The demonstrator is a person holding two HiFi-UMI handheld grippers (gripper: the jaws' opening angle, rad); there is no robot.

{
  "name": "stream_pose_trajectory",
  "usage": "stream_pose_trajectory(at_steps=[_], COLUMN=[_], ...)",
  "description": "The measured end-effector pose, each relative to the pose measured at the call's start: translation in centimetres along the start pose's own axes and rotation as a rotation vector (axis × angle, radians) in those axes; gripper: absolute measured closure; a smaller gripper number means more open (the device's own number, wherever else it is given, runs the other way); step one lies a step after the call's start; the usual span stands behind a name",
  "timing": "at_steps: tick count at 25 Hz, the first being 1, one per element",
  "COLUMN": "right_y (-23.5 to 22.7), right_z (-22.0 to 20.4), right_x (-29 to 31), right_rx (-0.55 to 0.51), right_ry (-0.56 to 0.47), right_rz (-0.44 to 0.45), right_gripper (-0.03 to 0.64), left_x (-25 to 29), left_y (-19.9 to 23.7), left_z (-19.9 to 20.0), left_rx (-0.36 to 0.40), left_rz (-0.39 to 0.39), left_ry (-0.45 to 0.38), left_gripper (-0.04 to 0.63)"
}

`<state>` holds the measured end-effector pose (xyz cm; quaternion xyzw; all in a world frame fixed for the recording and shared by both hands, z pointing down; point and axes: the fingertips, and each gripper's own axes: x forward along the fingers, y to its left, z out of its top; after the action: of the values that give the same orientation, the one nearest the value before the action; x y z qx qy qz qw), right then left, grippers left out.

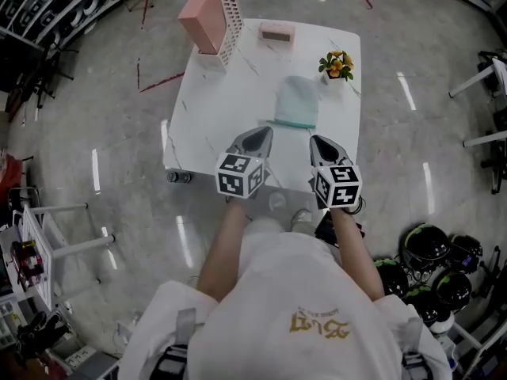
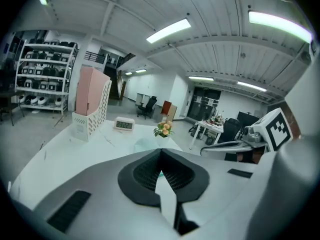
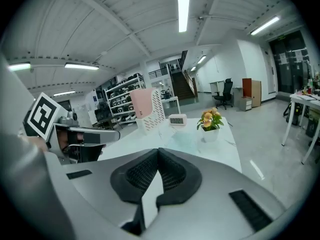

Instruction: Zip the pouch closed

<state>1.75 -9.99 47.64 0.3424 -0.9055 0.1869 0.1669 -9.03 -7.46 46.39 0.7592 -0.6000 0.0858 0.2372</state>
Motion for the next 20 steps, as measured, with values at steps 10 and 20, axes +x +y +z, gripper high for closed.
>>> stream_pose_trajectory(at_steps=[10, 20], right_y=[0.9, 0.4], right_z=[2.0, 1.9], right_x=[-6.1, -7.4], right_rx=[-0.028, -0.012], right_ry=[-0.110, -0.119], right_rz=[0.000, 0.015], right_gripper=[0.604, 0.604], left_x=[-4.3, -4.7], left_y=[-5.2, -6.0], left_z=[1.1, 1.4], left_rx=[0.006, 0.016], left_rz=[0.045, 0.067], left_ry=[-0.111, -0.116], left_gripper=[0.578, 0.578])
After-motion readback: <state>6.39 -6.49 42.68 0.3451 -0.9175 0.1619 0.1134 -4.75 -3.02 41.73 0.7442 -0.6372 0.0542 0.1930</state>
